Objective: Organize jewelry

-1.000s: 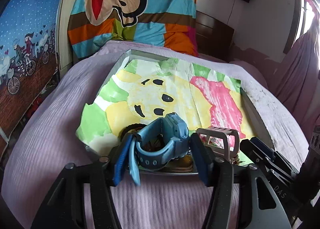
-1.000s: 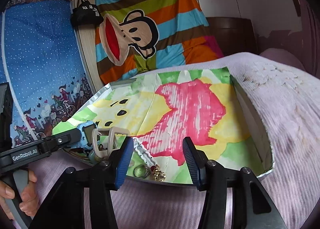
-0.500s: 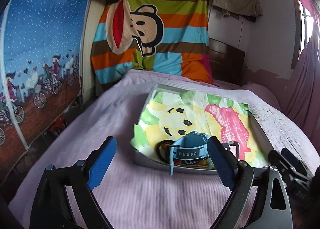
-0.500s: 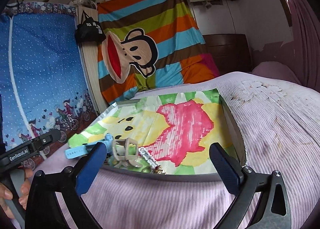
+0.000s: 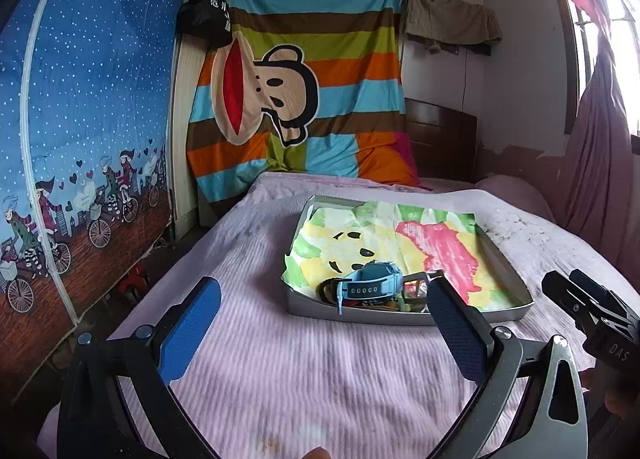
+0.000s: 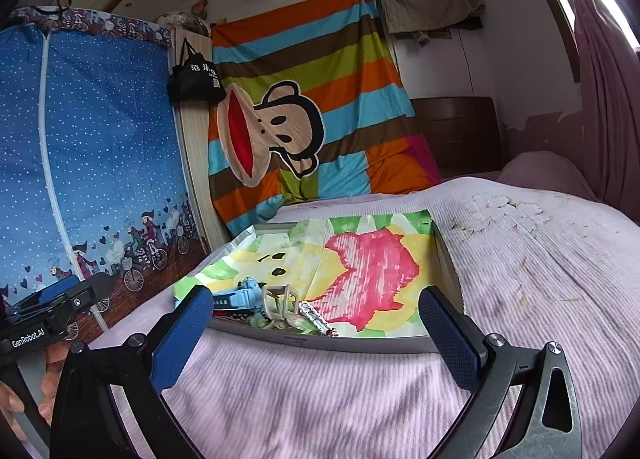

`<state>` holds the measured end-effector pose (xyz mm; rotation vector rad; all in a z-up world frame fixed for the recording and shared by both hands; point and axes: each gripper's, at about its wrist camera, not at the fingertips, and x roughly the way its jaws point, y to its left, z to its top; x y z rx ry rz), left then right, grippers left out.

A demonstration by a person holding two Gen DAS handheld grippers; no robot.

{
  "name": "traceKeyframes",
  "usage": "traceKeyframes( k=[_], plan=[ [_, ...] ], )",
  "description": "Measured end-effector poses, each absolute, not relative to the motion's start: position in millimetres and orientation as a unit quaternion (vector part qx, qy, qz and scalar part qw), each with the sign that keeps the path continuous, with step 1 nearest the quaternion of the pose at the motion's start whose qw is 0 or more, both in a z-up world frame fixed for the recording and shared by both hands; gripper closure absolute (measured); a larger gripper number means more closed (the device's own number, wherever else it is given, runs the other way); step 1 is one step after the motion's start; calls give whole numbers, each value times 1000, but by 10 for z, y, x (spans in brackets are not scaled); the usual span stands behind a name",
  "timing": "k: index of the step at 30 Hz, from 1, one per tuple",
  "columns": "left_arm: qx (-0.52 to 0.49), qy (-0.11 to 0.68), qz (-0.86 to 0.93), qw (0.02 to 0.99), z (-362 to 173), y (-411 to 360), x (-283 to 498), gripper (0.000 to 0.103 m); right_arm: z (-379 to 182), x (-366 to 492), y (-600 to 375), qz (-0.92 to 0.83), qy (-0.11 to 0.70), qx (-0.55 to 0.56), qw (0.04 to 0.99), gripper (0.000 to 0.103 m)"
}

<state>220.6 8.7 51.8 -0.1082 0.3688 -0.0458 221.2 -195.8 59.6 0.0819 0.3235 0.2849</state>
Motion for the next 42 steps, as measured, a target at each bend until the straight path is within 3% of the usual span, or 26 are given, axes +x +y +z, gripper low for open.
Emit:
traceKeyframes(
  k=[25,42],
  plan=[
    [-77,127,-29,989,894,140,991,2,890,1069,-1953,148,108,29,983,0],
    [-80,116,-10,990,752,229,218,2,616,398,-1930,123,87,17,988,0]
  ],
)
